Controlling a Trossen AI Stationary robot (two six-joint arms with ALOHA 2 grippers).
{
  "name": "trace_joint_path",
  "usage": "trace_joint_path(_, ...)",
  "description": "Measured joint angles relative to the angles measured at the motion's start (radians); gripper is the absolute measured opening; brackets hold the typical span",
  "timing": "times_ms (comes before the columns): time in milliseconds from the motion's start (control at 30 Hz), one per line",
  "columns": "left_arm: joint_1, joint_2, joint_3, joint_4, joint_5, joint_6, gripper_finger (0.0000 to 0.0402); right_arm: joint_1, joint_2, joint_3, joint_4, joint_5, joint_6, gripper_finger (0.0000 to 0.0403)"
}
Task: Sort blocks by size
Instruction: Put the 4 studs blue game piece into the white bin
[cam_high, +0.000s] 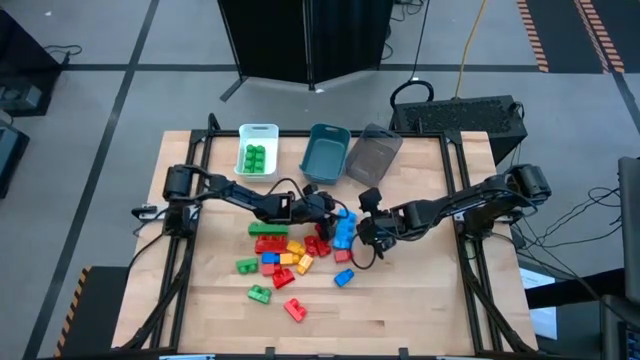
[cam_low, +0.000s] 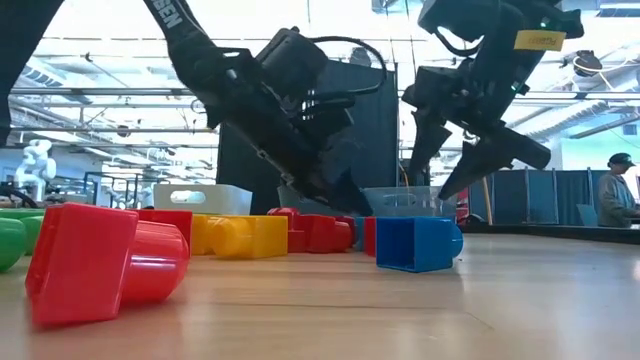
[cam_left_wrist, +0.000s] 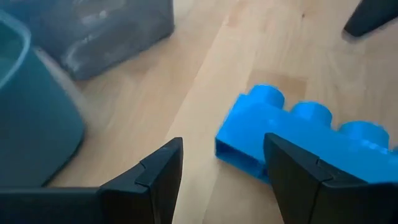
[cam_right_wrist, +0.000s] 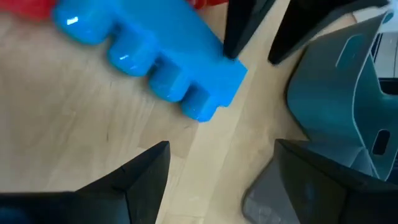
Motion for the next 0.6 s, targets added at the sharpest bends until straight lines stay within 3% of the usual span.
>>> trace_joint_path(200, 0.002, 0.064, 0.091, -0.04, -0.014, 0.03, 0.0205, 0.0, 0.0, 0.0, -0.034, -0.005, 0.042, 0.027)
trace_joint_path(467, -0.043, 0.096, 0.184, -0.067, 0.145, 0.179, 0.0205, 0.0, 0.0, 0.0, -0.066, -0.139, 0.005, 0.027)
trace_joint_path(600, -0.079, 0.068, 0.195, -0.075, 0.146, 0.236, 0.0205, 0.0, 0.0, 0.001, -0.076, -0.179, -0.026, 0.0274)
